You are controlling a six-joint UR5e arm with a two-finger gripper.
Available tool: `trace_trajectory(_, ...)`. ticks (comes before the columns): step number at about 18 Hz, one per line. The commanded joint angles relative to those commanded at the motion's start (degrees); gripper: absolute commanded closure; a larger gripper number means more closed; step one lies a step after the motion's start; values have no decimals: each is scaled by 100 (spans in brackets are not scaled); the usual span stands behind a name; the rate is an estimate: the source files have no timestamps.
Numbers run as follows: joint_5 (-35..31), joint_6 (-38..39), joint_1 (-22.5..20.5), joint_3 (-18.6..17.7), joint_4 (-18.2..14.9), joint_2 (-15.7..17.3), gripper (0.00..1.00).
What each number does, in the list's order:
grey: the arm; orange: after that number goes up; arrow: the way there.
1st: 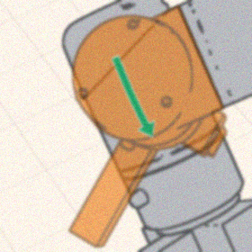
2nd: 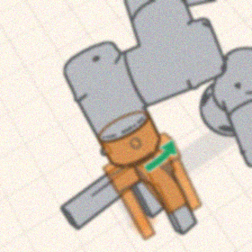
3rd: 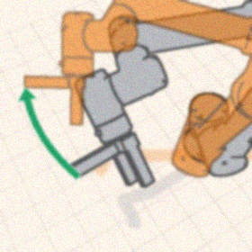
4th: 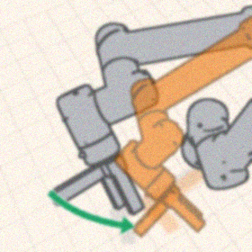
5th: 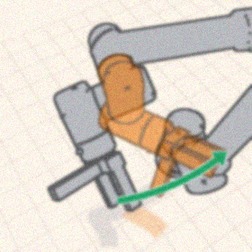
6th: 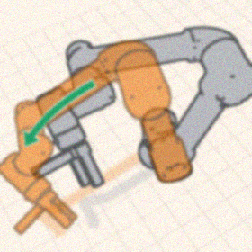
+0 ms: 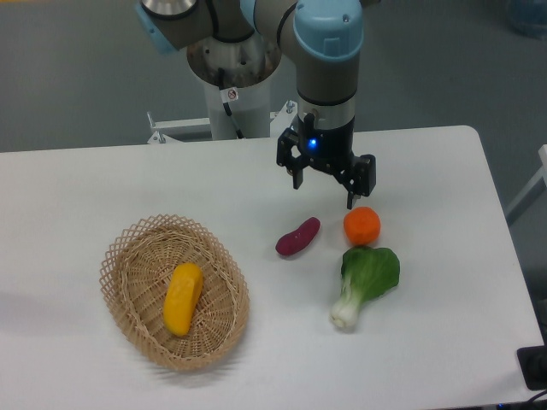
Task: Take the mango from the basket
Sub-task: 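Move the open gripper over the wicker basket toward the yellow mango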
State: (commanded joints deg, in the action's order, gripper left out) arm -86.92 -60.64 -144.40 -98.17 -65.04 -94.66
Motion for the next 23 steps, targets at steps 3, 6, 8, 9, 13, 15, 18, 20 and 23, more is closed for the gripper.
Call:
trace_trajectory(3, -9, 9, 9, -79, 44, 17, 0)
trace_trajectory(6, 17, 53, 17, -131, 35, 52, 0)
trace_trajectory(8, 53, 79, 35, -228, 79, 97, 0)
trace_trajectory(9, 53, 88, 44, -246, 105, 105, 0)
trace_trajectory(13, 79, 859, 114, -264, 193, 106, 0)
trace_trajectory(15, 219, 1228, 254, -229, 307, 53, 0)
trace_trajectory(18, 728, 2002, 343, -194, 464, -61, 0)
trace_trajectory(20, 835, 2310, 474, -220, 667, -140, 0)
trace_trajectory(23, 817, 2679, 790, -202, 712, -386, 0)
